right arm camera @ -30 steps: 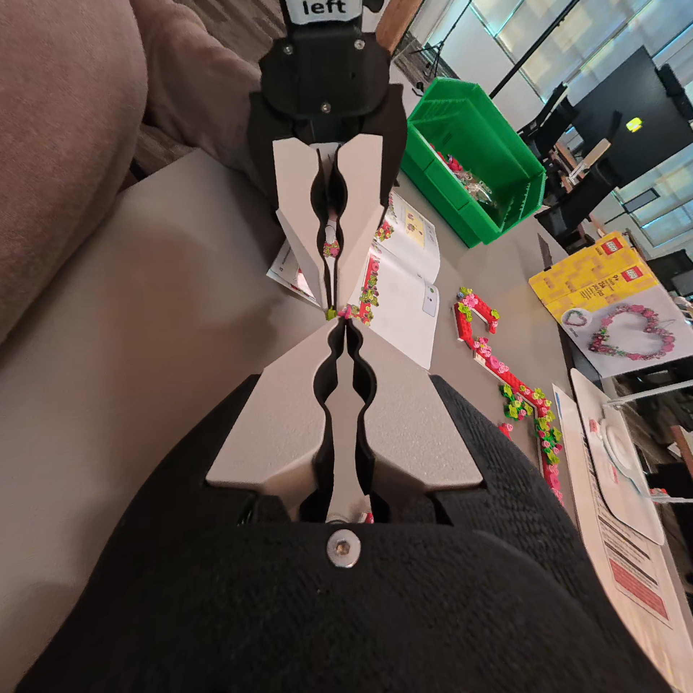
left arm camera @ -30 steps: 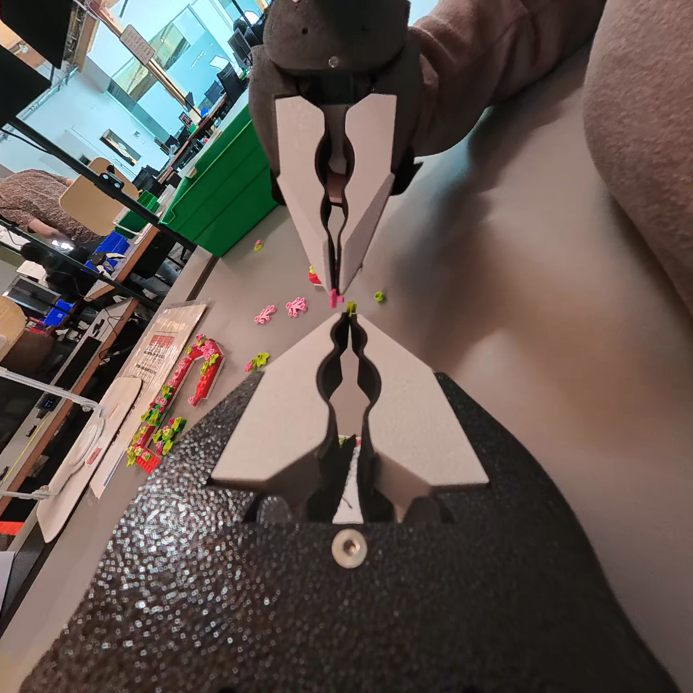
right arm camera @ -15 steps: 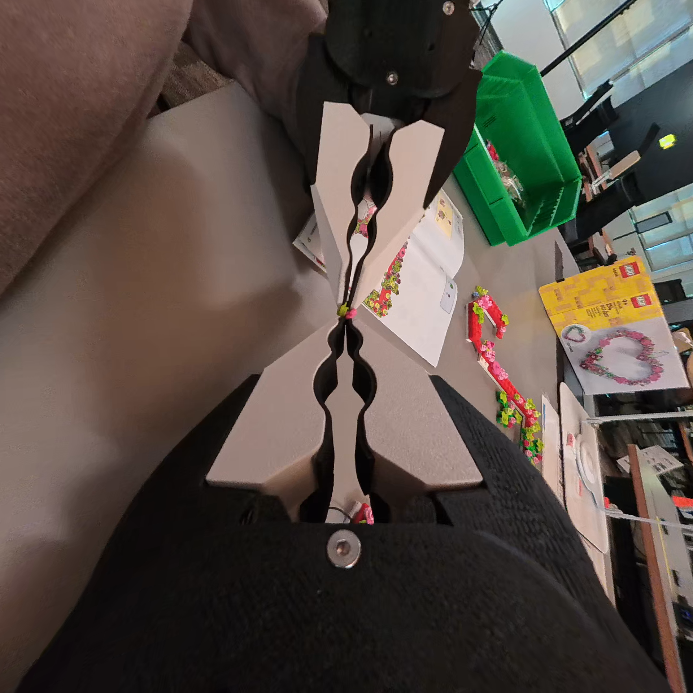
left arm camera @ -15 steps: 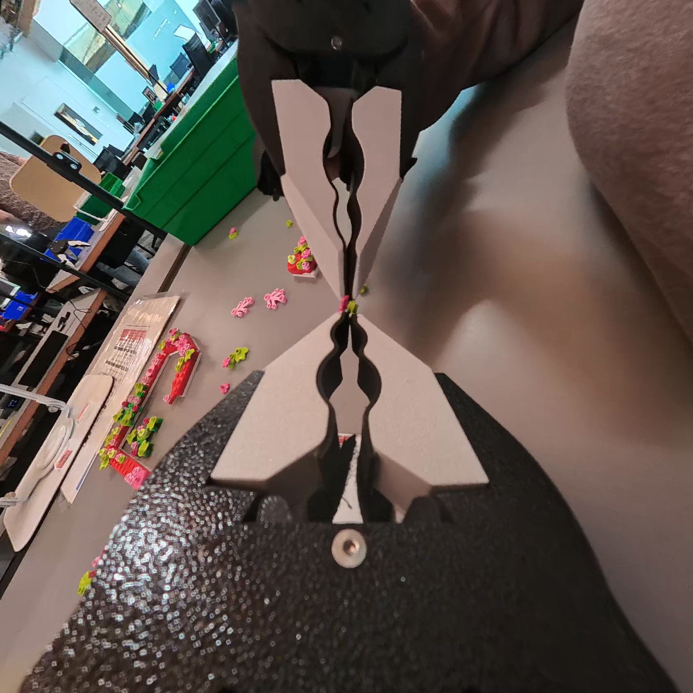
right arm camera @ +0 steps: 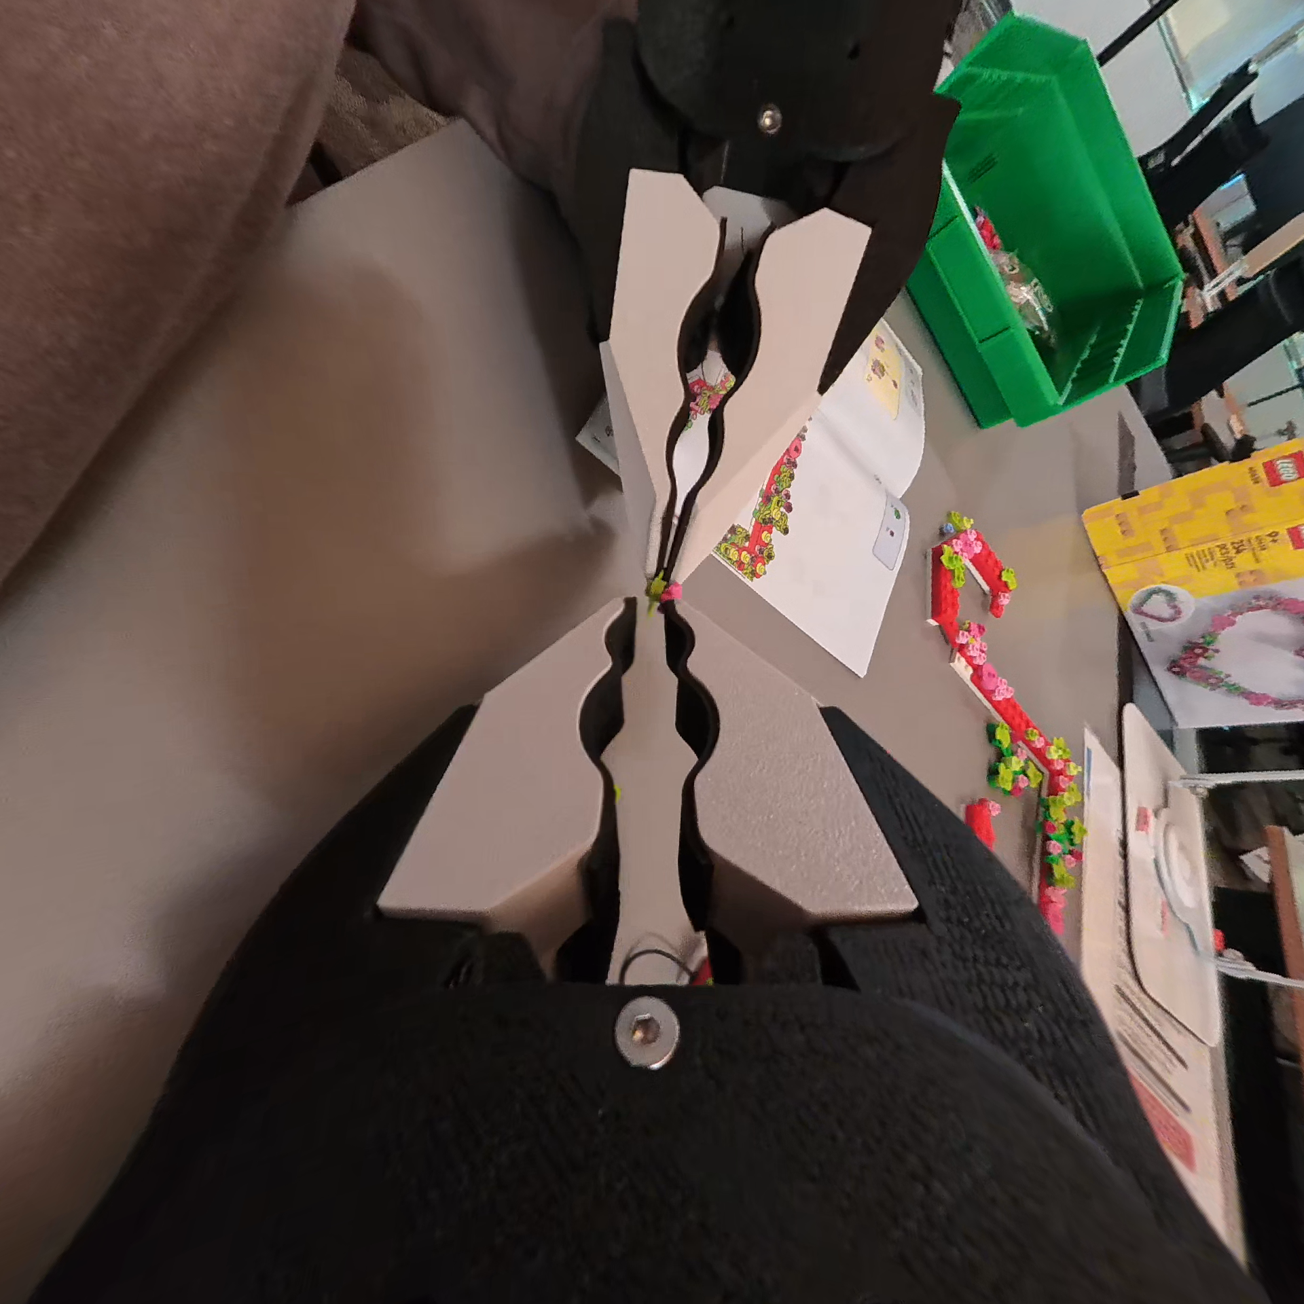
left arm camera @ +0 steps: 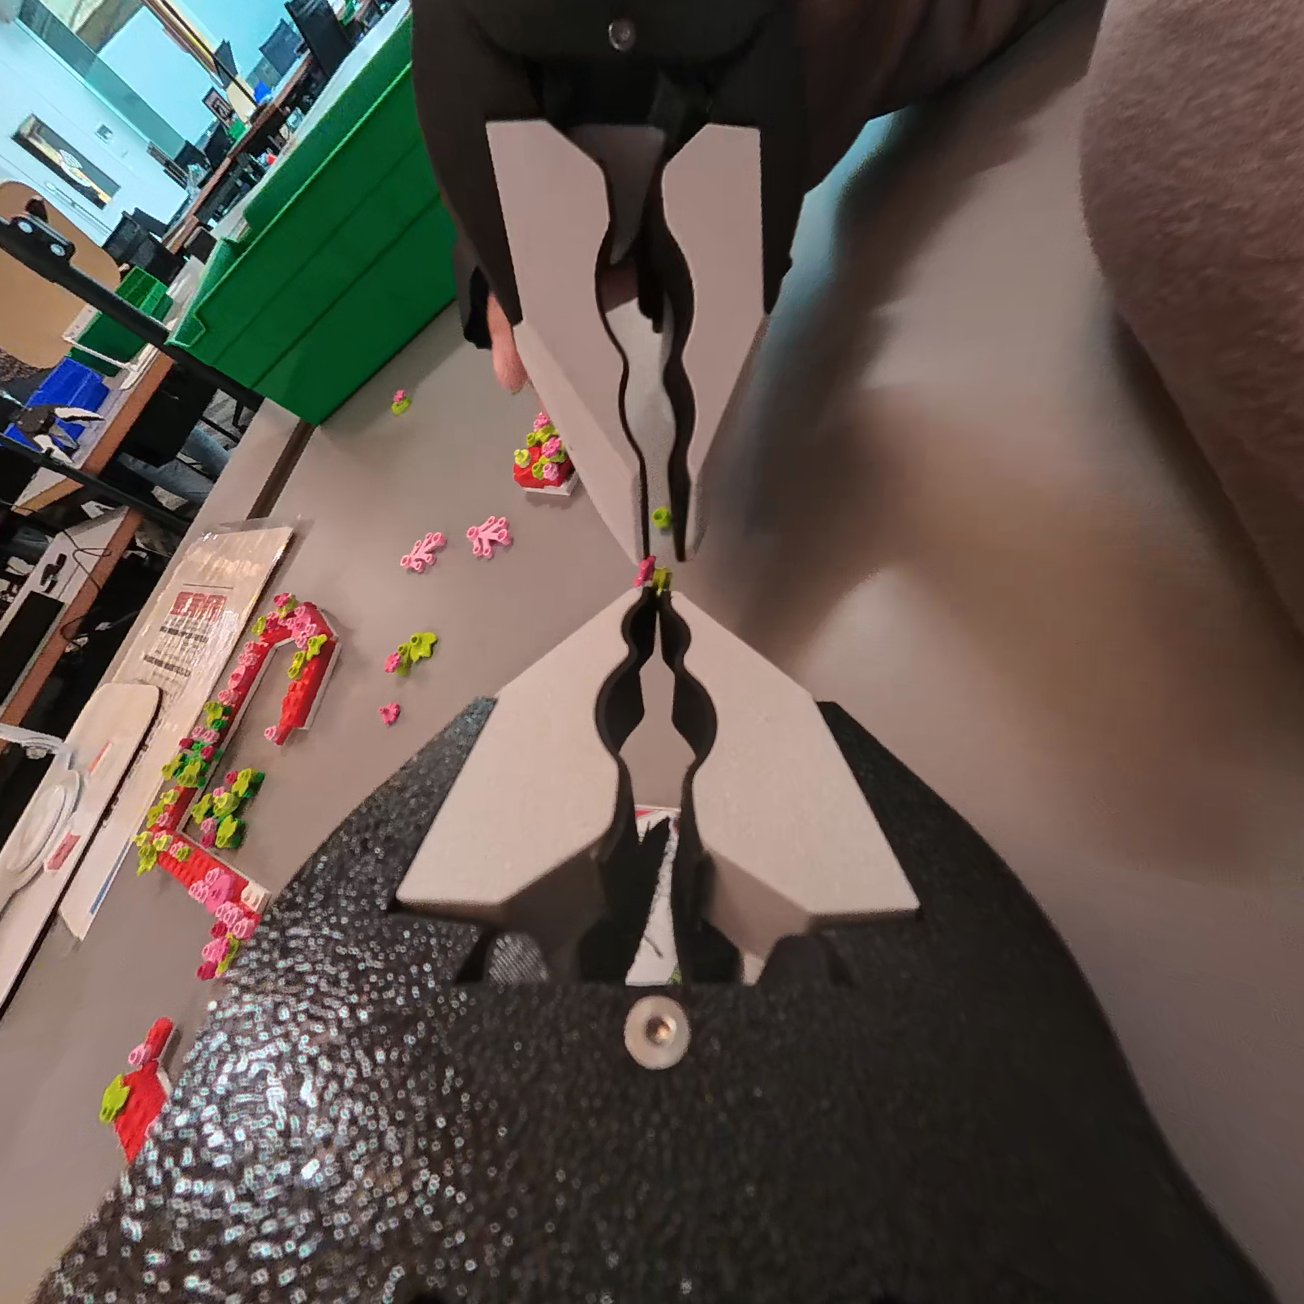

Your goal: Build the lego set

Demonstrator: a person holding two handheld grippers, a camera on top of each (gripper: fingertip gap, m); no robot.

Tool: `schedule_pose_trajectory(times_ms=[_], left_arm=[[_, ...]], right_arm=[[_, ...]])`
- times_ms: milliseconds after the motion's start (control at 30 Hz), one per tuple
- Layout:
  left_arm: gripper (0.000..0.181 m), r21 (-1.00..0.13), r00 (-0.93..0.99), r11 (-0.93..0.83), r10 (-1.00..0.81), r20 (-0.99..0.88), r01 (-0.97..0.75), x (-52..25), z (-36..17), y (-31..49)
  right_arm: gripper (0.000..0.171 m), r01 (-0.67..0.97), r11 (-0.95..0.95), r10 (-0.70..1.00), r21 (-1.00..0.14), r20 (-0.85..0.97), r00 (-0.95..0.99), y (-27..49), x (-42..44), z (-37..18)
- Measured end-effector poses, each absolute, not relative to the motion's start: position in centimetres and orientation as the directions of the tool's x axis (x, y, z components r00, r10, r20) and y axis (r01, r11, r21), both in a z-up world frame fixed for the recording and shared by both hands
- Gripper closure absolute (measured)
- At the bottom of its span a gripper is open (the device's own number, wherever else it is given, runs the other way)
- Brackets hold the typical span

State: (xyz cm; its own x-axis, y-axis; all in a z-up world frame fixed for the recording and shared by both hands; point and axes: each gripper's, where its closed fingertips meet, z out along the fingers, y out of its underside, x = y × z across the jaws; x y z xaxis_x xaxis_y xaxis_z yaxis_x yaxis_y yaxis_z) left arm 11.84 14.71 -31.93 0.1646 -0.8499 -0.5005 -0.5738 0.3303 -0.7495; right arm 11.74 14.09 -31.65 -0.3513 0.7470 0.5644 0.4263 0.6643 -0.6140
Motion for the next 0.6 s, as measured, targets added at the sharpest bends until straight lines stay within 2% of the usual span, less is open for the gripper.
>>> schedule_pose_trajectory(times_ms=[33,600], left_arm=[[0.181,-0.751,0.166,0.329,-0.850,-0.499,-0.572,11.82,-31.90,14.71],[0.181,-0.814,0.222,0.267,-0.876,-0.428,-0.516,11.60,-31.09,15.04]], right_arm=[[0.164,0.425,0.657,0.753,-0.622,0.557,-0.349,14.06,11.70,-31.63],[0.165,0.415,0.594,0.803,-0.690,0.542,-0.249,14.64,10.96,-30.71]])
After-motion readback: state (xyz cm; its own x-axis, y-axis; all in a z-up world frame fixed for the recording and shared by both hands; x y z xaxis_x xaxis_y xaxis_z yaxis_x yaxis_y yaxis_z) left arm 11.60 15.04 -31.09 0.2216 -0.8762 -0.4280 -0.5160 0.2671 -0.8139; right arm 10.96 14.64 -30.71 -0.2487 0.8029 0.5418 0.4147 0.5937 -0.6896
